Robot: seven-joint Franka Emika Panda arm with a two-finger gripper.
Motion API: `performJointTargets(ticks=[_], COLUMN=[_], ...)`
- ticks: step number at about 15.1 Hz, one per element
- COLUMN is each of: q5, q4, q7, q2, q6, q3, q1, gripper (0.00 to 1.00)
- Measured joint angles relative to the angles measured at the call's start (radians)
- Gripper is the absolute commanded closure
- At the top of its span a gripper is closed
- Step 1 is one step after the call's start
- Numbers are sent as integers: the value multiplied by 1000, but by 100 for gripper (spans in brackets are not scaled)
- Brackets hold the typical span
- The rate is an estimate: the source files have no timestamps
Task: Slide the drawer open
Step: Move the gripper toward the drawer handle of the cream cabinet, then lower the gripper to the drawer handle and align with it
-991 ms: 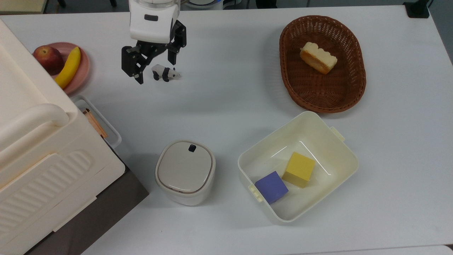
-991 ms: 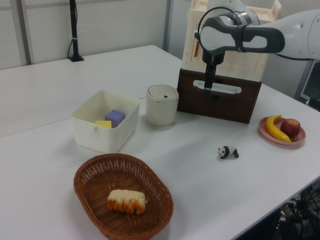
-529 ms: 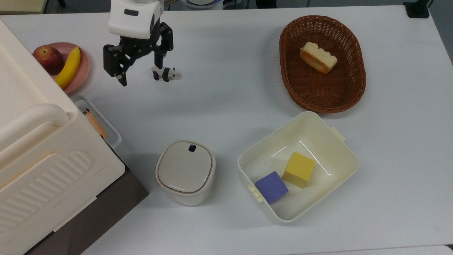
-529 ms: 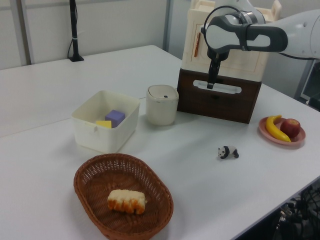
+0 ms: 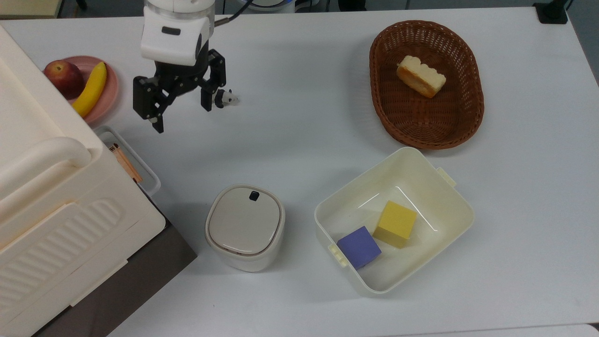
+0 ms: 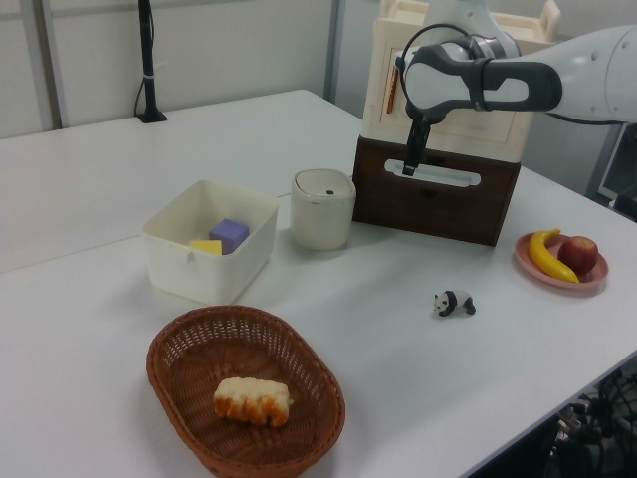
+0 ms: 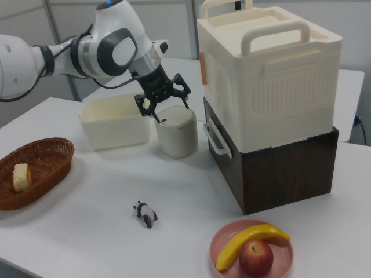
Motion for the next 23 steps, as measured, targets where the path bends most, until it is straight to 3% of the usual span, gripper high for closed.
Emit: performJointTargets(ticks=[17,23], q5=[0,-7], q4=[-1,-1], q7=[0,0], q2=[36,48], q6=[19,19], q3=[-7,-31], q1=[-54,-56], gripper=[0,0])
